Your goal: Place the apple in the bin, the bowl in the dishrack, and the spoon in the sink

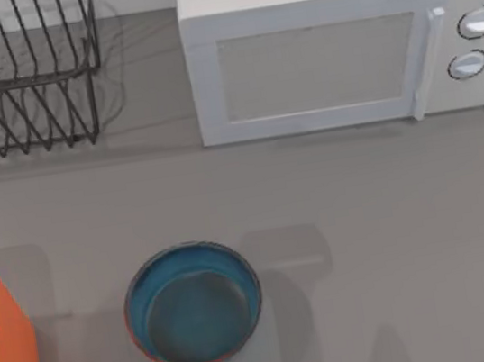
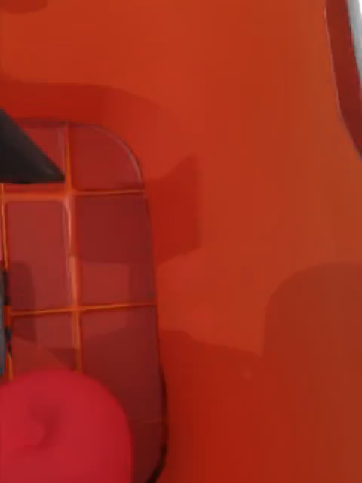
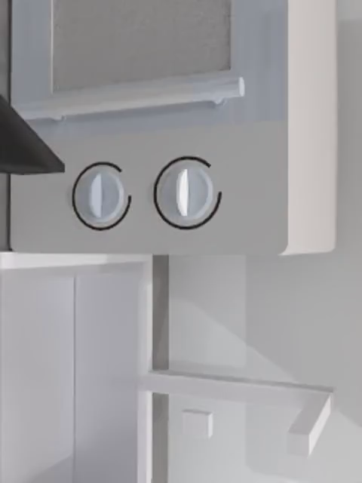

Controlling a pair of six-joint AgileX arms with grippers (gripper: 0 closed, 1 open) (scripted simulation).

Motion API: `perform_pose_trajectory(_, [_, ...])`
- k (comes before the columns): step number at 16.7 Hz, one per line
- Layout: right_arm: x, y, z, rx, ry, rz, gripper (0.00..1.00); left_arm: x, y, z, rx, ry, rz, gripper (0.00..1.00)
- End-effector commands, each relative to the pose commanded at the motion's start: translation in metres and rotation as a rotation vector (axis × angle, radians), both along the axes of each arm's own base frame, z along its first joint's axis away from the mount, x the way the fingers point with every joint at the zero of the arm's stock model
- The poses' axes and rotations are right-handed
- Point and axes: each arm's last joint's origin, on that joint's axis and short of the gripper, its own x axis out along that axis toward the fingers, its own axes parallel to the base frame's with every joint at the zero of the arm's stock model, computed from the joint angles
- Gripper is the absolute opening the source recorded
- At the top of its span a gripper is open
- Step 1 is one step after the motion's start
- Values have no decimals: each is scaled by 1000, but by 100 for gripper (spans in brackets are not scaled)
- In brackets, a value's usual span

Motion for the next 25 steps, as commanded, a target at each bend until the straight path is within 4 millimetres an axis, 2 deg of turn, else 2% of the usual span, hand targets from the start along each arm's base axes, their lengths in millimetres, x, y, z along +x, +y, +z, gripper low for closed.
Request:
perform_pose_trajectory(5, [0,0,0,0,0,0,100,-32,-2,-22,-37,-468,-39,100])
perform_pose_trajectory(8, [0,0,0,0,0,0,100,-40,-3,-33,-58,-732,-68,100])
perform_pose_trajectory(11, [0,0,0,0,0,0,100,-43,-4,-41,-74,-895,-89,100])
perform_pose_trajectory(19, [0,0,0,0,0,0,100,-44,-5,-41,-83,-925,-94,100])
perform_pose_trajectory(22, [0,0,0,0,0,0,100,-43,-10,-23,-156,-847,-115,100])
perform_pose_trajectory(25, [0,0,0,0,0,0,100,-36,-21,9,-265,-691,-142,100])
